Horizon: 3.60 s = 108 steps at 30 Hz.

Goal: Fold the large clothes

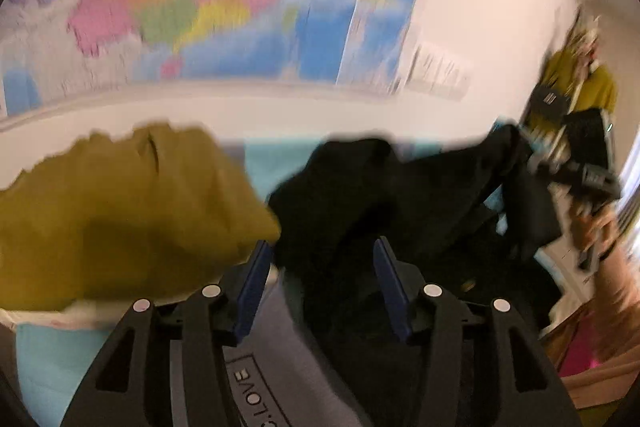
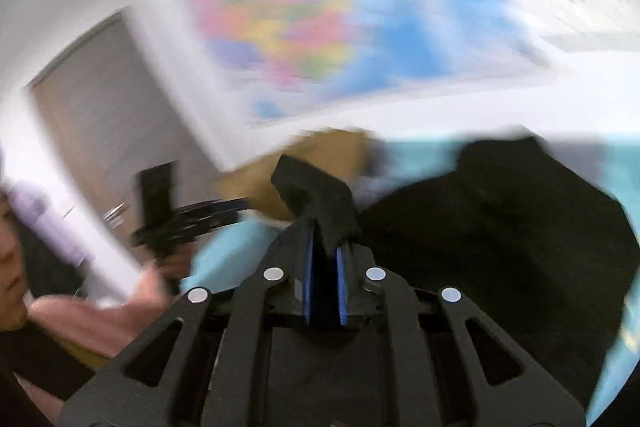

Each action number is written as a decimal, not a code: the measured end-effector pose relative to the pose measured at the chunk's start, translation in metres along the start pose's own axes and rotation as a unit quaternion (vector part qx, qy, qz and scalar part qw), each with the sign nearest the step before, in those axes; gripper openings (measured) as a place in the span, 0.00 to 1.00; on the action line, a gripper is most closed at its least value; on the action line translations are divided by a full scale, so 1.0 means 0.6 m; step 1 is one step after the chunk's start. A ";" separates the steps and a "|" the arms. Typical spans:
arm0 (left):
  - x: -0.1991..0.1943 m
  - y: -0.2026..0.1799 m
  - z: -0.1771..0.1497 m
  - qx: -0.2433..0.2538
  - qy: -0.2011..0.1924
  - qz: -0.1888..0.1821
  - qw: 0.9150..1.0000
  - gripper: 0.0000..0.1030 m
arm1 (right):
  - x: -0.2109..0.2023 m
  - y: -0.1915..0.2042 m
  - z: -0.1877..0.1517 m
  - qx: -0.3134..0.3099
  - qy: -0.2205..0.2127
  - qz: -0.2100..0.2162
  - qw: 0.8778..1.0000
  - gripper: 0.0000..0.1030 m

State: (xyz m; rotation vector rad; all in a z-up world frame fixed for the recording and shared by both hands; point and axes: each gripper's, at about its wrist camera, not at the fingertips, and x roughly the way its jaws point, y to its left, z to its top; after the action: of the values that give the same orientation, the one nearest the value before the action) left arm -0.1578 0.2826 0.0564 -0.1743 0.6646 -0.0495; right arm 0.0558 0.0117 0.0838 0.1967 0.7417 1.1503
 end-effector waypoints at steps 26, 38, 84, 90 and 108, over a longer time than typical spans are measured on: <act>0.230 -0.068 -0.032 0.097 0.076 0.078 0.989 0.14 | 0.000 -0.134 -0.095 0.010 0.045 -0.110 0.993 0.02; 0.185 -0.062 -0.079 0.144 0.092 0.072 0.983 0.23 | -0.079 -0.295 -0.083 0.149 0.027 -0.196 0.969 0.30; 0.342 -0.044 0.084 0.019 0.103 0.102 0.989 0.49 | -0.008 -0.321 -0.018 0.107 0.053 -0.213 0.970 0.24; 0.321 -0.038 0.087 0.022 0.090 0.117 0.989 0.55 | -0.076 -0.283 -0.021 0.075 -0.012 -0.240 0.968 0.50; 0.342 -0.071 0.054 0.029 0.118 0.096 0.988 0.58 | 0.043 -0.274 -0.035 -0.026 0.059 -0.257 0.964 0.43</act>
State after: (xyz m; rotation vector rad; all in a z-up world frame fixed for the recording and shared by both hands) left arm 0.0244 0.2246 -0.0360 -0.0479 0.9119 0.0962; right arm 0.1722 -0.0391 -0.0254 -0.1085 0.8069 0.6871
